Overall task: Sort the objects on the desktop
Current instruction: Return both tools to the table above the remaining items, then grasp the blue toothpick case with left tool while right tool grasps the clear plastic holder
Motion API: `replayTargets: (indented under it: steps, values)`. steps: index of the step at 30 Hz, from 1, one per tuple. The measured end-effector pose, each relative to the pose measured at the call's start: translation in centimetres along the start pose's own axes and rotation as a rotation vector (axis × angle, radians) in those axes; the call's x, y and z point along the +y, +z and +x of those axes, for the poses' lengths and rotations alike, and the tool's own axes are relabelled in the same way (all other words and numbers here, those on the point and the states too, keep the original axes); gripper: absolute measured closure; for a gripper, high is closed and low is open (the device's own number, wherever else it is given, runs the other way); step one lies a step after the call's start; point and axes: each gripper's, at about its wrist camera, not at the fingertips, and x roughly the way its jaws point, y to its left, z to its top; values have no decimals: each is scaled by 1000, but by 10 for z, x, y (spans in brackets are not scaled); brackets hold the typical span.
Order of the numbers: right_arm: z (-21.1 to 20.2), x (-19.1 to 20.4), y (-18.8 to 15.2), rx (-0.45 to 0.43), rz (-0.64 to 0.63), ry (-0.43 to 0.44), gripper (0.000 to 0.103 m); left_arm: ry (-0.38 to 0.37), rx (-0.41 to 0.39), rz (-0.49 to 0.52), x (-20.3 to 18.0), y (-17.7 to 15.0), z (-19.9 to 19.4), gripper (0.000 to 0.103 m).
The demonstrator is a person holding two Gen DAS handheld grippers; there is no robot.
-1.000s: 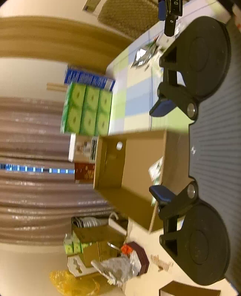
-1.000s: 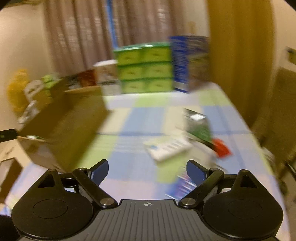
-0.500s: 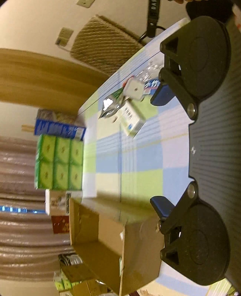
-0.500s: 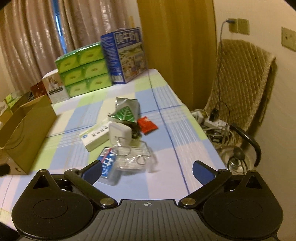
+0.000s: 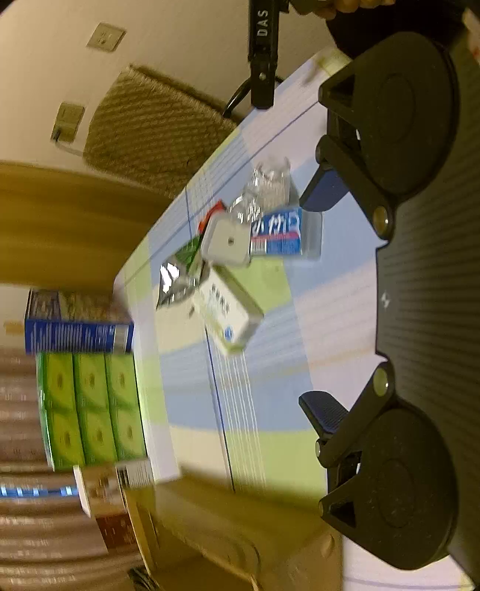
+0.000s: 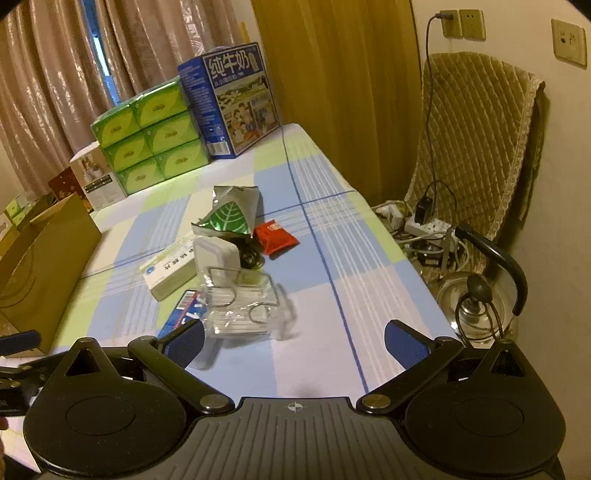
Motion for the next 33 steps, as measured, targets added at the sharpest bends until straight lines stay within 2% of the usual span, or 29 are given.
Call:
replayTargets:
  steps: [8,12,20,23,26,27,33]
  values:
    - [21,-4,1,33,-15,18,2,-66,31,65,-24,5,40,2]
    - [33,-7,1,47,-14,19,2,-102,69,82,-29,6,62,11]
    - [49,-10,2,70,-16,8,2,-142,113,147,-43,10,103,14]
    - [55,-8,4,75,-23,14,2,-147,137,175,-47,9,118,23]
    - [63,-1,7,79,-39,35,2,-149,157,179,-44,7,126,39]
    - [66,2,8,82,-45,48,2,-143,160,173,-42,6,127,50]
    - [90,27,12,96,-74,90,2,-77,154,117,-7,2,119,51]
